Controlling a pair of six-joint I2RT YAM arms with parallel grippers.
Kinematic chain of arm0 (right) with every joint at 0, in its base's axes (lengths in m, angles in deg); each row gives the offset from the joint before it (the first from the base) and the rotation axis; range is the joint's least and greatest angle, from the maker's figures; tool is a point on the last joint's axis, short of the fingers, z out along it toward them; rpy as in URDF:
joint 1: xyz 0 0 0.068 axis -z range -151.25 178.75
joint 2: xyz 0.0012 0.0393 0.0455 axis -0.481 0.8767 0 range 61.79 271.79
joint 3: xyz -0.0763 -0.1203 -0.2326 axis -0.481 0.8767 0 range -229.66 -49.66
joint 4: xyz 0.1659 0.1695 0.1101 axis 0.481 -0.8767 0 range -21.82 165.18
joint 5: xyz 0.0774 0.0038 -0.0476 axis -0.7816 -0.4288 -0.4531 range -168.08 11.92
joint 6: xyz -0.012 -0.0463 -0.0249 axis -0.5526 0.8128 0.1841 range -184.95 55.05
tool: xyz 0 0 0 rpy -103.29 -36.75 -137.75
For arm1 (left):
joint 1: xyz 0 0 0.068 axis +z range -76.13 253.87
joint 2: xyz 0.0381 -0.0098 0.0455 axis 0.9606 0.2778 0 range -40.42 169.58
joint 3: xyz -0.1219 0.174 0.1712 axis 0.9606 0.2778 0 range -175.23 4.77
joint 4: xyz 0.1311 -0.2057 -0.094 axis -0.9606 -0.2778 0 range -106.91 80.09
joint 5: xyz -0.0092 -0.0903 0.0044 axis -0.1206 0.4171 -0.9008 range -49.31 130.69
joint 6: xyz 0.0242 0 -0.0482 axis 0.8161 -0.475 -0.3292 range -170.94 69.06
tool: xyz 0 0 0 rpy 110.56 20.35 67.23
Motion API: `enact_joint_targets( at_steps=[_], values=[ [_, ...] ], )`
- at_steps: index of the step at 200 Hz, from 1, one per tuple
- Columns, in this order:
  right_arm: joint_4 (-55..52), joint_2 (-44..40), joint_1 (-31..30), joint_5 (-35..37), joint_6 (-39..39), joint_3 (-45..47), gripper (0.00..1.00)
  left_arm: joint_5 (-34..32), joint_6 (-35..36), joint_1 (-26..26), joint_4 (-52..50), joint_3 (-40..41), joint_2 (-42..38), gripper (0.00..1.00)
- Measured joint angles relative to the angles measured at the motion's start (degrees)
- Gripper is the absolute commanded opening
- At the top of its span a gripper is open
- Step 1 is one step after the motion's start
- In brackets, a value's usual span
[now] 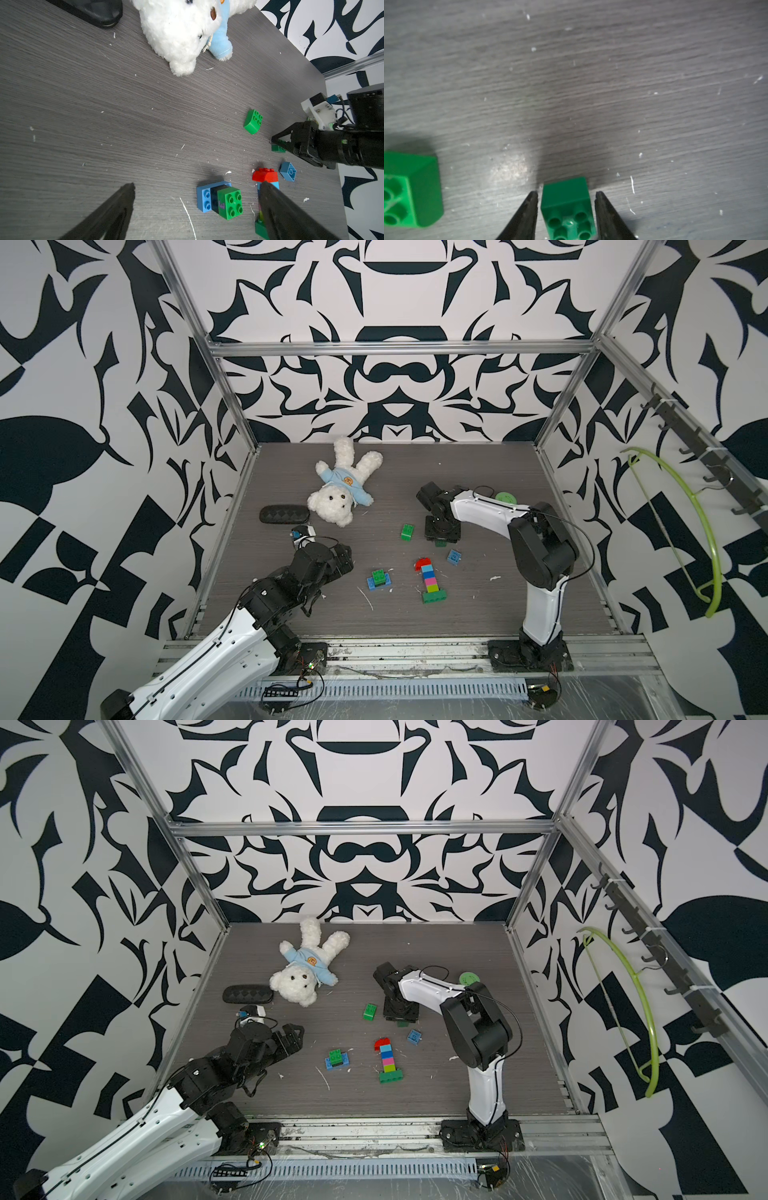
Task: Assemble the number 1 with lego
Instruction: Pick up the lego brick from the center of the board.
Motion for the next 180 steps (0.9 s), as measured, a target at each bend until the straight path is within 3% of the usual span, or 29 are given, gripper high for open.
enact_joint_targets(
  at_steps=[39,95,124,151,180],
  values=[
    [-0.1,1.5,0.0,-0.1,0.0,-0.9,0.39,0.0,0.0,0.1,-0.2,0.0,0.0,0.99],
    [-0.2,1.4,0.0,-0.2,0.3,-1.1,0.16,0.0,0.0,0.3,-0.7,0.0,-1.0,0.99],
    [-1.0,-0.8,-0.3,0.0,2.3,-1.1,0.14,0.1,0.0,0.8,-1.1,0.0,-1.1,0.99],
    [-1.2,-6.6,-3.1,1.1,9.0,-2.2,0.14,1.6,-1.1,2.2,-1.1,0.0,-0.3,0.99],
    [0.7,-11.6,-11.5,1.4,21.9,-6.1,0.11,4.9,-2.7,5.5,-0.9,0.7,1.1,0.99]
  ],
)
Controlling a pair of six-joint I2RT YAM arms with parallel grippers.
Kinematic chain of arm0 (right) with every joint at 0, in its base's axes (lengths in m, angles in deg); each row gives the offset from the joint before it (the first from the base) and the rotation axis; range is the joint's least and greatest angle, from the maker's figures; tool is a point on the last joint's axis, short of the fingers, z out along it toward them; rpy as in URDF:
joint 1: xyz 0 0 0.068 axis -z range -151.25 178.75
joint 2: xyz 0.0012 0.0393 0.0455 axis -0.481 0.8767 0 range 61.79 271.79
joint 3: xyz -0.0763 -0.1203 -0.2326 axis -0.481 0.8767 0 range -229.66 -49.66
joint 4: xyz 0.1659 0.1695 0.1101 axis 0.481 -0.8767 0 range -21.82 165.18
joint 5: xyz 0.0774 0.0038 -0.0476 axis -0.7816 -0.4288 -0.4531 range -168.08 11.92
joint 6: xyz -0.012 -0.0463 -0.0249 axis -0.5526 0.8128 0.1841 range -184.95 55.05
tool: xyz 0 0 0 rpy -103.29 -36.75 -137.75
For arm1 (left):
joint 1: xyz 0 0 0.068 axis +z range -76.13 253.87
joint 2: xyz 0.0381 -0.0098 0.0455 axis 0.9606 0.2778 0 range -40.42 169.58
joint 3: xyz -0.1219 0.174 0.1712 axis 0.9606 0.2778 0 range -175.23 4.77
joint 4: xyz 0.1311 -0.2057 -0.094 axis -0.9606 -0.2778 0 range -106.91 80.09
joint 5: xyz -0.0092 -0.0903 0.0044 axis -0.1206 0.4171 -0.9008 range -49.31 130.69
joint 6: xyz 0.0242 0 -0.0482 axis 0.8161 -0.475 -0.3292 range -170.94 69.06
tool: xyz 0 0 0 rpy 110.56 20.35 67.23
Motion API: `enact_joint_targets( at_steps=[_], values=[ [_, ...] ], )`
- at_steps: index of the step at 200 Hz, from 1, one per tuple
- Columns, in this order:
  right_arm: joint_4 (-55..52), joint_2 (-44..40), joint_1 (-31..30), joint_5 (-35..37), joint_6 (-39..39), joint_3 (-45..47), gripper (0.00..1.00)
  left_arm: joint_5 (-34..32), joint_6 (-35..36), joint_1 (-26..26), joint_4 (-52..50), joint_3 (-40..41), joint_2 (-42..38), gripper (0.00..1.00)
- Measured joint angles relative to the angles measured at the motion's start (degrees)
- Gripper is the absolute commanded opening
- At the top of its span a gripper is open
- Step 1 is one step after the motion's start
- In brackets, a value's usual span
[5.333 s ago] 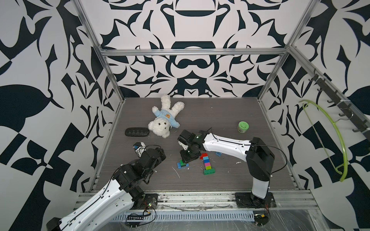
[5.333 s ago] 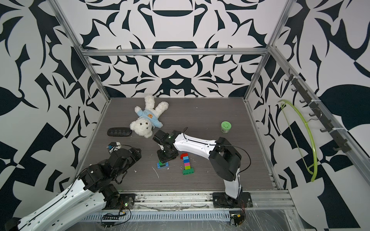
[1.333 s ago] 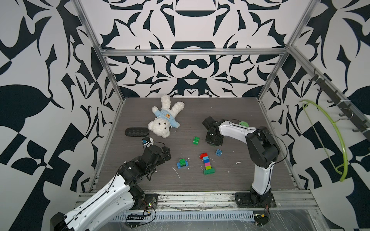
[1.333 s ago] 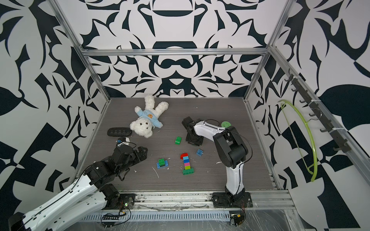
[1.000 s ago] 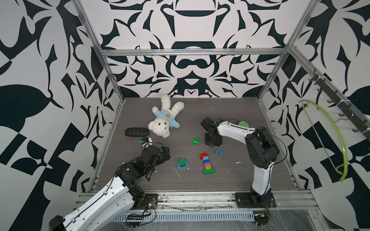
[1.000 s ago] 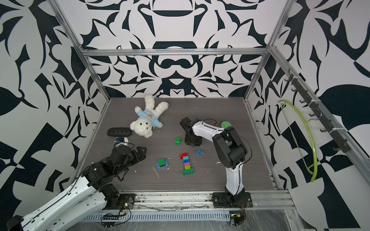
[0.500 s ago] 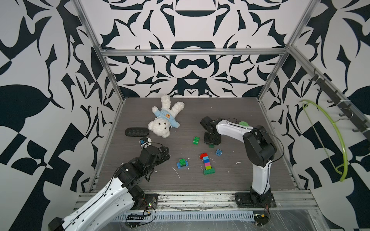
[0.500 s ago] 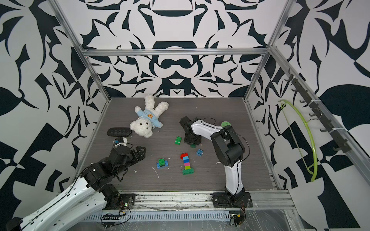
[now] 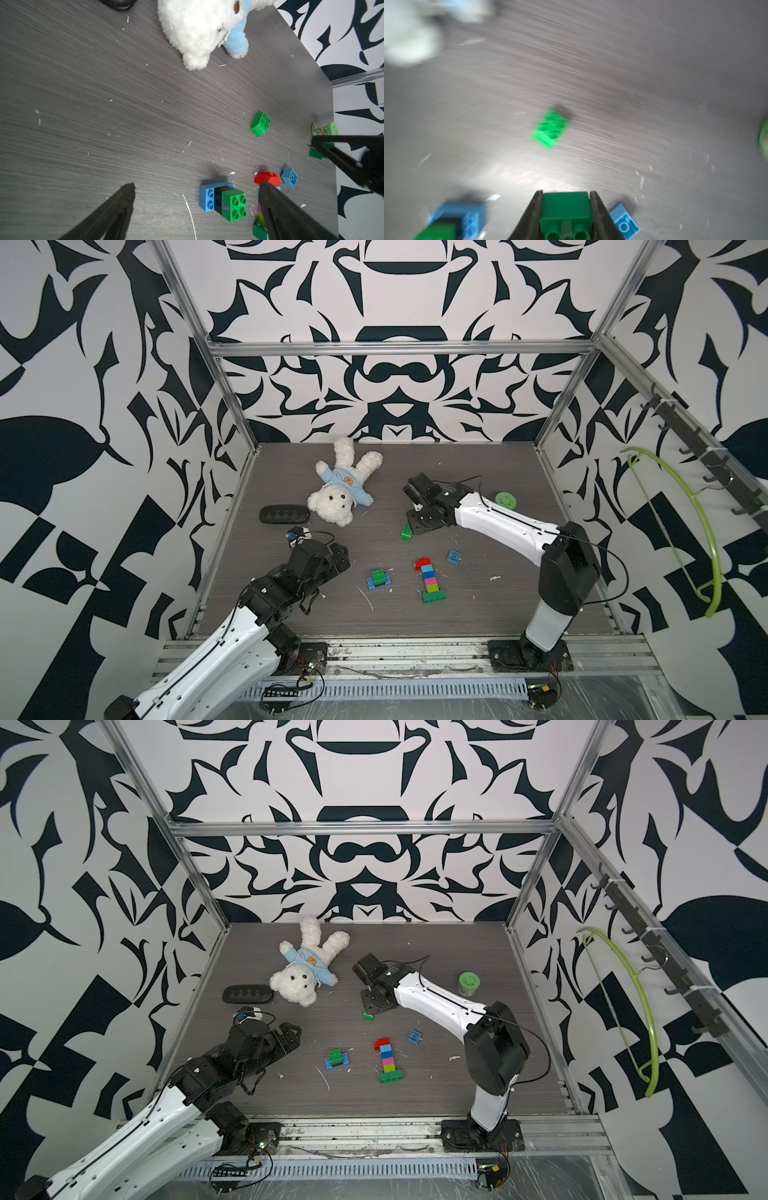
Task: Assemble the number 1 with lego
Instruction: Pick up the lego brick from the center of the board, then assemble the lego brick with the lego brick.
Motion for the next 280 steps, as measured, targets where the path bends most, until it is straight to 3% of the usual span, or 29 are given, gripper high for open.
enact_joint_targets(
  at_steps=[28,64,97,124,188,280],
  values=[
    [1.9,-2.4,-6.7,-4.7,15.1,-1.1,0.09,3.8,-1.4,5.0,0.2,1.3,0.1,0.99],
    [1.7,-2.7,-10.6,-11.8,34.2,-1.1,0.07,7.4,-3.4,11.2,0.3,3.4,-2.1,0.99],
    [-0.7,-1.3,-13.9,-15.0,49.5,-1.9,0.07,7.4,-5.3,12.7,-0.5,4.0,-5.2,0.98],
    [-4.0,3.3,-16.0,-15.4,57.8,-5.3,0.07,6.3,-6.6,12.7,-2.3,4.3,-8.0,0.98],
    [-7.3,9.6,-16.9,-15.2,66.9,-7.1,0.06,4.5,-9.1,12.8,-5.3,4.7,-11.9,0.96],
    [-7.3,11.6,-16.9,-16.7,68.5,-9.6,0.08,4.0,-9.6,12.8,-5.8,5.3,-11.8,0.96]
  ],
)
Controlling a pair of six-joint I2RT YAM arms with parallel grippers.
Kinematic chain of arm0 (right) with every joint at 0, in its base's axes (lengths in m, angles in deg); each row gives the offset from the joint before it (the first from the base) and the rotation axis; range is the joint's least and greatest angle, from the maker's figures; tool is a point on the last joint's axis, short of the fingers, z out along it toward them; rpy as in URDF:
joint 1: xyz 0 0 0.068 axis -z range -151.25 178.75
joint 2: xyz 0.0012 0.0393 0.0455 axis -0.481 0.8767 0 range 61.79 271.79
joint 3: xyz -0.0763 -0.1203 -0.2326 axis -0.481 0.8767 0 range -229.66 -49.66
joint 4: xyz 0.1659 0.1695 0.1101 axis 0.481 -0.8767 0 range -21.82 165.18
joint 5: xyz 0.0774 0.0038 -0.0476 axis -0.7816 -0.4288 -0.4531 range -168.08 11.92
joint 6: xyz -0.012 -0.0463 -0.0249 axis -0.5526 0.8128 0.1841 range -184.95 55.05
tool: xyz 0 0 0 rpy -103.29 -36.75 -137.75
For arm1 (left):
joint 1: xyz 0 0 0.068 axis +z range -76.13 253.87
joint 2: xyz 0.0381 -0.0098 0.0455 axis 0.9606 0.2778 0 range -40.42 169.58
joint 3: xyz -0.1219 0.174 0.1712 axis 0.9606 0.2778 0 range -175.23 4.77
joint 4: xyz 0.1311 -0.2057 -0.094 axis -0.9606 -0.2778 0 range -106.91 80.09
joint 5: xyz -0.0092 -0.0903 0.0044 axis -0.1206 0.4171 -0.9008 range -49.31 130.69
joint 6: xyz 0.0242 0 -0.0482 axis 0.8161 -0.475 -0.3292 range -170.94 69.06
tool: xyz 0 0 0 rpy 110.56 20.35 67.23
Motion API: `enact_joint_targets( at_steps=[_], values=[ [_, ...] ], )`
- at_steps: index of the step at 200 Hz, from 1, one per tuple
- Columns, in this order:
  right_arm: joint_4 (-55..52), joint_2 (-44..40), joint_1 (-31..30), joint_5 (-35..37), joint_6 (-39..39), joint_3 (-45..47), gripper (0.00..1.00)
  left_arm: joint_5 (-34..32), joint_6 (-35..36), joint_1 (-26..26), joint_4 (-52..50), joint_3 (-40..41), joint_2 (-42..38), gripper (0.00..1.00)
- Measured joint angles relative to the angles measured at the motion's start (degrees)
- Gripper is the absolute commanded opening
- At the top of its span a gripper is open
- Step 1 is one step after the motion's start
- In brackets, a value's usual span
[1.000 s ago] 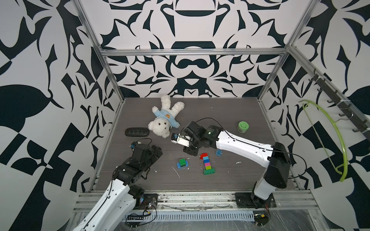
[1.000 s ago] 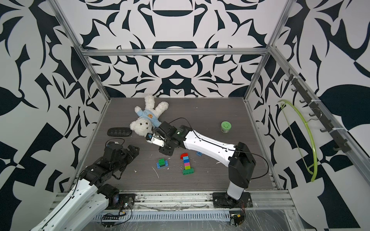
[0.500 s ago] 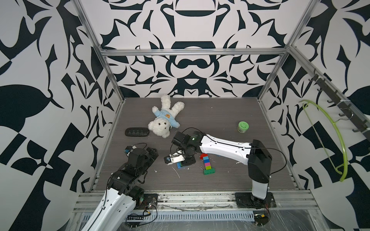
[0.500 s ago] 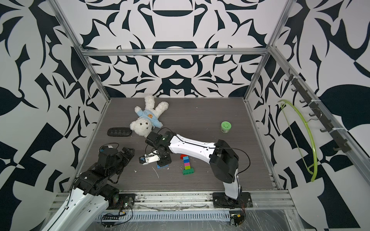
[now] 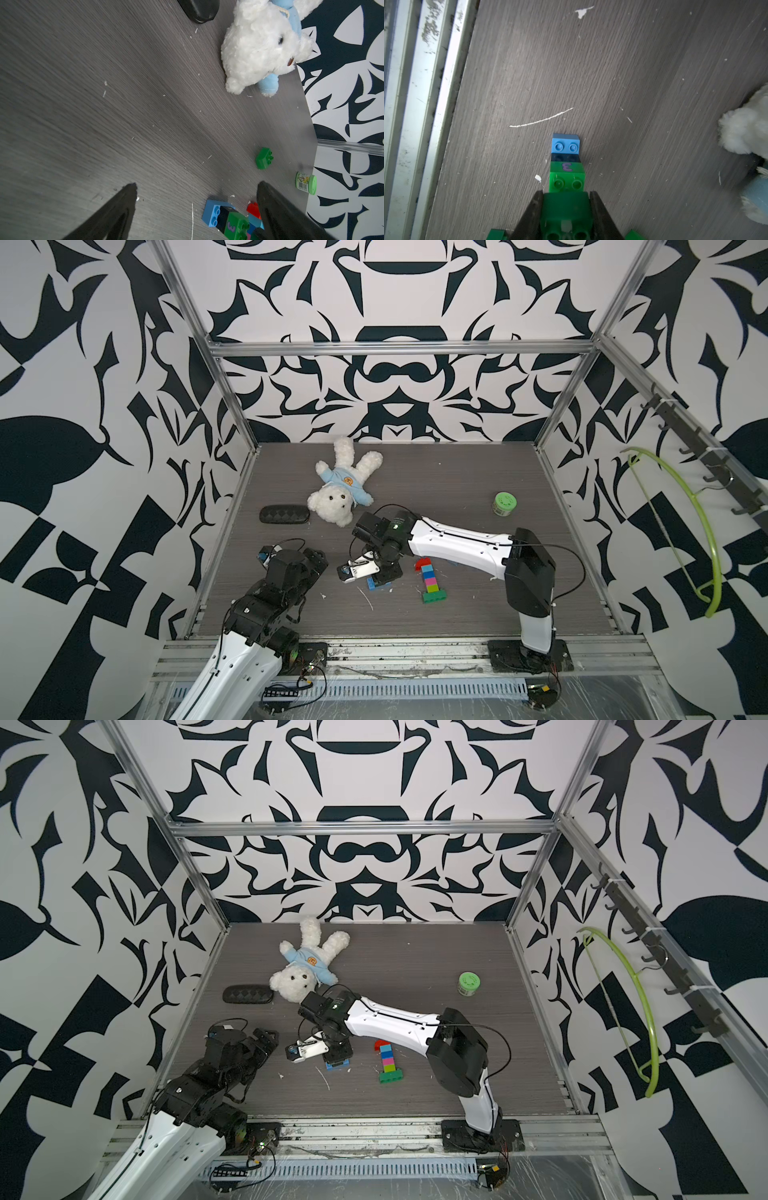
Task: Assemble the number 1 with lego
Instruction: Assemble the lego brick with the lego brick.
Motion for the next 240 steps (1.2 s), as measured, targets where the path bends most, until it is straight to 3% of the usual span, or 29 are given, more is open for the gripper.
enact_joint_targets(
  at_steps=[78,172,214,240],
  values=[
    [0.2,2.4,0.0,-0.7,0.0,-0.3,0.12,0.0,0.0,0.0,0.0,0.0,0.2,0.96],
    [0.7,2.4,0.0,-1.0,-1.3,-0.4,0.66,0.0,0.0,0.0,0.1,0.0,0.5,0.96],
    [1.4,1.4,0.0,-2.3,-4.3,-0.4,0.69,0.1,0.1,0.0,0.2,0.0,0.6,0.96],
    [3.7,-2.9,0.3,-3.8,-10.0,1.3,0.68,0.2,0.1,0.0,0.2,0.0,0.6,0.96]
  ],
)
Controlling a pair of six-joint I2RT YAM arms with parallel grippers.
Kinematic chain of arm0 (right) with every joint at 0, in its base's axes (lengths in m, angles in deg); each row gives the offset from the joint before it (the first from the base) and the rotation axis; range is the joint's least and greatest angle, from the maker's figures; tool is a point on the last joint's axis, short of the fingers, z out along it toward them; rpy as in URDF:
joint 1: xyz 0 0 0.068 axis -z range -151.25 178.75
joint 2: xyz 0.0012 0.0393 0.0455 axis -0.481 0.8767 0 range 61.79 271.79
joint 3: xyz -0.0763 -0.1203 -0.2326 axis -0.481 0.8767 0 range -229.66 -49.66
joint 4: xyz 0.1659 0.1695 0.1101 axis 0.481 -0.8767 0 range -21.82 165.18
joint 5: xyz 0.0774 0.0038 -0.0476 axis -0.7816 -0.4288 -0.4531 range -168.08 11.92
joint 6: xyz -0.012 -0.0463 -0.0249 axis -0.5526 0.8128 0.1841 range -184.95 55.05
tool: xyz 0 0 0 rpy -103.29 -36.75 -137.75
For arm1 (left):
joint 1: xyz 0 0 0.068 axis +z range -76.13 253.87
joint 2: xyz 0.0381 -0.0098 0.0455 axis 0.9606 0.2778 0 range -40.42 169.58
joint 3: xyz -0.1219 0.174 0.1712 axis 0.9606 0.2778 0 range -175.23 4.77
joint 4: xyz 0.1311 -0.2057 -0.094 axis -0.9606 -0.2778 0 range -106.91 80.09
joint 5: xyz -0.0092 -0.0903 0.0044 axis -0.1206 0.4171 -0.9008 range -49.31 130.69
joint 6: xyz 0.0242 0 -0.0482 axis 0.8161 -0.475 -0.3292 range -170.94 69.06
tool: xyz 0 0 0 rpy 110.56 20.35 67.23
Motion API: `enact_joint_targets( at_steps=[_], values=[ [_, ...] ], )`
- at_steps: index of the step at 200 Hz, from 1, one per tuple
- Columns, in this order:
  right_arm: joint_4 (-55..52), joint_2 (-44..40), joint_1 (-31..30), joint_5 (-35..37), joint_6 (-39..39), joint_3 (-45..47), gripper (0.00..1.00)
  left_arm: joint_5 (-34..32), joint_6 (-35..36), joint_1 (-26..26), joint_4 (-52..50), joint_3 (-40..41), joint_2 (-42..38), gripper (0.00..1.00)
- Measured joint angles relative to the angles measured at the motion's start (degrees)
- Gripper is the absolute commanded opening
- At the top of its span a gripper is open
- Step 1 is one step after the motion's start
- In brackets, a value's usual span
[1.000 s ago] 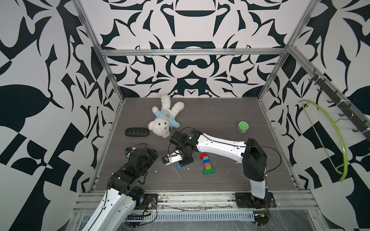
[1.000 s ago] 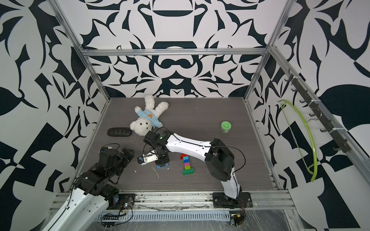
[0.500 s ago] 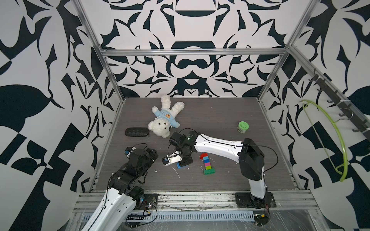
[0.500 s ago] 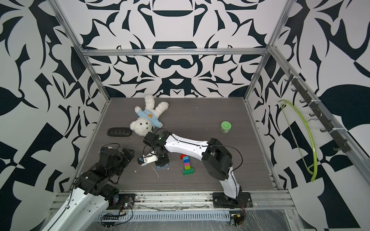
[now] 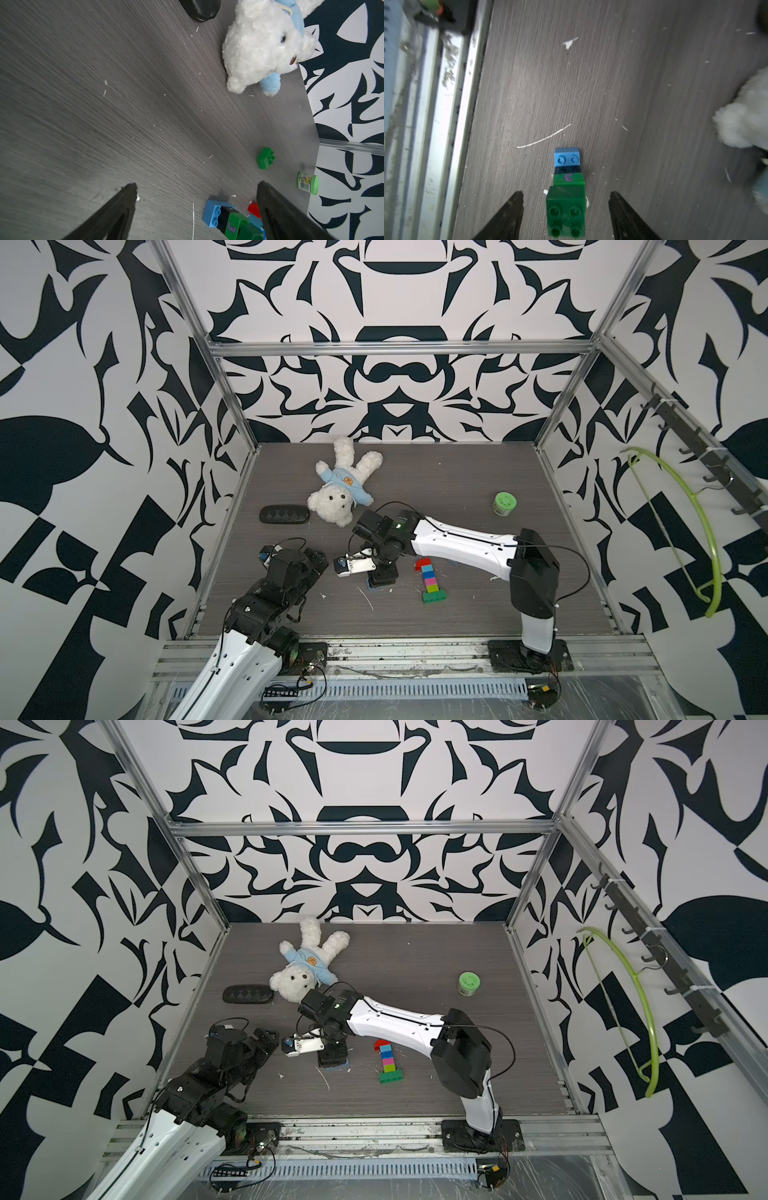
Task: Assemble the number 1 with lego
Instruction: Assemble the lego brick with the lego brick.
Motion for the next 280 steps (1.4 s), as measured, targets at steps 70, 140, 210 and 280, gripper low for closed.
enact_joint_targets(
  at_steps=[70,140,210,280],
  values=[
    [9.7,-14.6,2.1,9.5,-48.0,9.2,0.43,2.2,1.4,0.0,0.6,0.0,0.9,0.96],
    [7.5,-12.4,2.4,10.1,-77.4,12.7,0.41,4.7,2.6,0.0,1.7,0.0,1.9,0.96],
    [6.5,-7.6,2.4,6.4,-80.5,12.7,0.37,5.9,3.0,0.0,2.7,0.0,2.9,0.96],
    [6.5,-7.0,2.4,3.6,-80.5,12.7,0.34,6.0,3.0,0.0,3.3,0.0,4.0,0.96]
  ],
)
